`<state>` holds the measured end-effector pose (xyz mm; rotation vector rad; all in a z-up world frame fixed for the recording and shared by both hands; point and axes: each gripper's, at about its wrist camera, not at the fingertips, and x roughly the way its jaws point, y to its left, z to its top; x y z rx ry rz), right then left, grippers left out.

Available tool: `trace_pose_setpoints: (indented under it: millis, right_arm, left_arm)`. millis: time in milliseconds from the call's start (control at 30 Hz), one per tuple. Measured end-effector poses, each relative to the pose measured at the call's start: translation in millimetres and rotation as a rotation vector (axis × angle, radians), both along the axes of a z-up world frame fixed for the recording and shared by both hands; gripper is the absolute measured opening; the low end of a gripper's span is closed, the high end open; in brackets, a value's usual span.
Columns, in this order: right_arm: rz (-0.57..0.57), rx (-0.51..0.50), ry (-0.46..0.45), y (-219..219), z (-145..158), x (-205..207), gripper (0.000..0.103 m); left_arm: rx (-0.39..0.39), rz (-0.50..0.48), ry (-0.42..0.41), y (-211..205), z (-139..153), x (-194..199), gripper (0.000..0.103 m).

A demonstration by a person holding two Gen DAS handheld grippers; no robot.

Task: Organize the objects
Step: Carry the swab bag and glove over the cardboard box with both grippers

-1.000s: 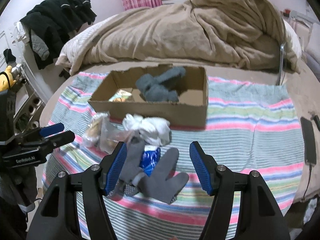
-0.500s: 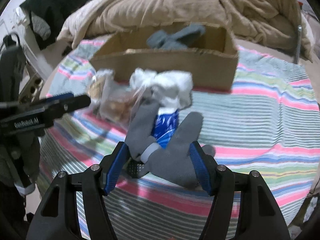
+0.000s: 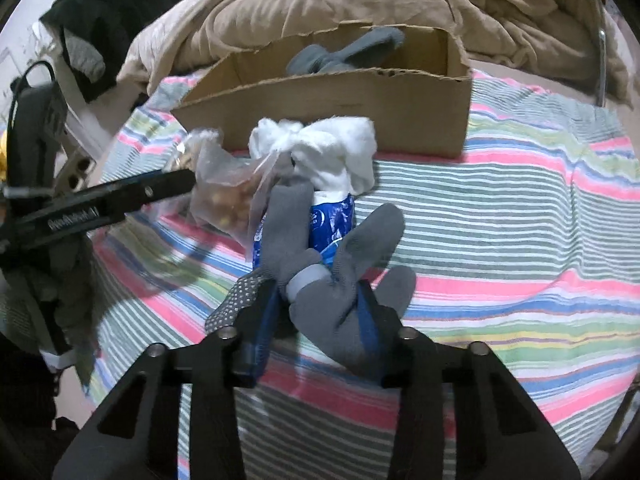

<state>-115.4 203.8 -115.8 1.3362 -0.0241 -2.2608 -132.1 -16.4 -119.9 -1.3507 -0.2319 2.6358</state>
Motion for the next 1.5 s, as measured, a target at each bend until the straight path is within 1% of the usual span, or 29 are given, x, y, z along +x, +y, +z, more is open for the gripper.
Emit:
trace_pose_setpoints:
  millis: [133, 233, 267, 300, 333, 533, 967, 1233, 1500]
  right_arm:
    - [-0.002, -0.017, 0.005, 5, 6, 3, 0.033]
    - [-0.009, -0.031, 0.014, 9, 12, 5, 0.032]
    - [-0.012, -0.035, 0.018, 11, 14, 5, 0.030]
    - [-0.019, -0.041, 0.024, 14, 18, 6, 0.025]
    - [-0.024, -0.047, 0.027, 16, 20, 5, 0.022]
    - [-0.043, -0.053, 0.068, 25, 37, 11, 0.022]
    - [-0.070, -0.080, 0.130, 34, 65, 9, 0.022]
    - [-0.083, -0.086, 0.187, 37, 85, 2, 0.022]
    - [-0.093, -0.072, 0.243, 37, 101, -17, 0.022]
  left_arm:
    - [0.011, 0.000, -0.004, -1, 1, 1, 0.050]
    - [0.014, -0.011, 0.002, 0, 4, 5, 0.048]
    - [0.014, -0.015, 0.006, 1, 6, 7, 0.047]
    - [0.014, -0.016, 0.009, 1, 7, 10, 0.047]
    - [0.018, -0.017, 0.010, 0, 8, 11, 0.047]
    - [0.026, -0.007, 0.028, -3, 18, 21, 0.046]
    - [0.033, 0.020, 0.101, -15, 51, 35, 0.046]
    - [0.026, 0.004, 0.148, -12, 73, 32, 0.046]
    - [0.015, -0.014, 0.207, -8, 93, 17, 0.046]
